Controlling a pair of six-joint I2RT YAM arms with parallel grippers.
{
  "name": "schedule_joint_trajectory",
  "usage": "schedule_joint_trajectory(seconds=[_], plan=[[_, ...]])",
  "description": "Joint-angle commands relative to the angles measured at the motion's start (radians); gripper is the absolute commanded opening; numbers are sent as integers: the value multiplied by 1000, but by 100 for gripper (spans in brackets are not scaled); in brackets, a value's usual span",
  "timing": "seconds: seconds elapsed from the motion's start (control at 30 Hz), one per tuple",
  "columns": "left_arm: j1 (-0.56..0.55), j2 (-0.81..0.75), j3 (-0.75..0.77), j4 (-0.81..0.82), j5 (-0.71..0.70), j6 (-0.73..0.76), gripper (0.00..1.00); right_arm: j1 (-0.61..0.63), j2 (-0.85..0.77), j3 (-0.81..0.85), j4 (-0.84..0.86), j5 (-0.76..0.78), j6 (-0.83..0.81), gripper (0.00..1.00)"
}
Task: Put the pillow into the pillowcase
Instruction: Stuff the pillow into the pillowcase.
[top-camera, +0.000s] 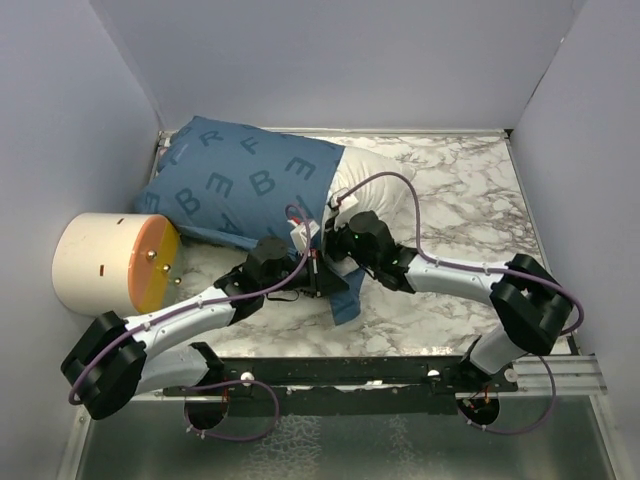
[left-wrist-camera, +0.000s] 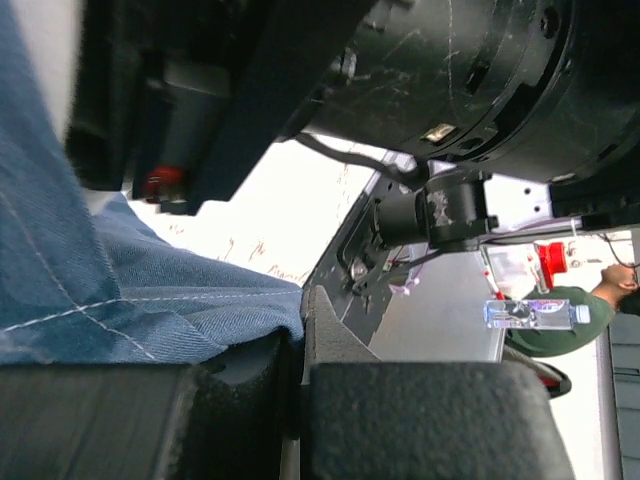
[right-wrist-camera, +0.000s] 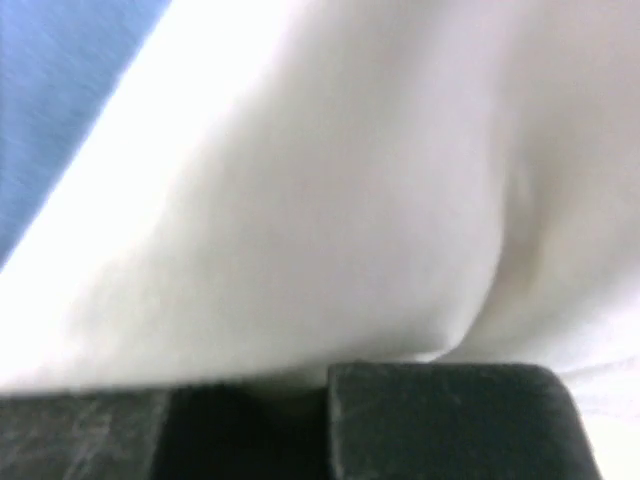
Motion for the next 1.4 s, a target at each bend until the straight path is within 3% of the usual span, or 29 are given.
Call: schedule_joint_trajectory(seconds=[0.0,0.17,0.37,0.4,0.43,0.53,0.6,0.7,0.87,1.0,1.13,1.3,1.37], plan=[[-110,67,114,173,161,2,0,-2,-50,48,607,23,90,1],[-141,159,131,311,169,-33,0,-12,-27,-124,785,36,233,1],[-143,163,32,335,109,-42,0,-16,156,-465,1101,-231,350,2],[-143,142,6,300,80,-28,2,-16,157,-514,1135,-262,354,5],[-142,124,-21,265,50,-18,12,-16,135,-558,1141,-276,347,11],[-134,55,-71,123,-23,11,43,-17,-66,-622,950,-270,254,34],[-129,-1,-67,3,-55,41,54,-16,-275,-604,683,-238,180,47],[-122,-116,0,-215,-101,108,64,-16,-582,-564,322,-148,91,69],[-98,-186,238,-628,-102,281,68,-24,-935,-451,-18,-19,-21,85],[-68,-122,473,-928,-88,439,68,-30,-936,-358,-105,74,-56,92],[-25,-42,720,-1106,-196,583,68,-107,-804,-300,-133,109,5,97],[69,163,987,-1172,-409,728,68,-427,-701,-329,-24,-262,178,96],[76,261,1090,-1171,-504,773,69,-466,-666,-322,7,-309,182,97]])
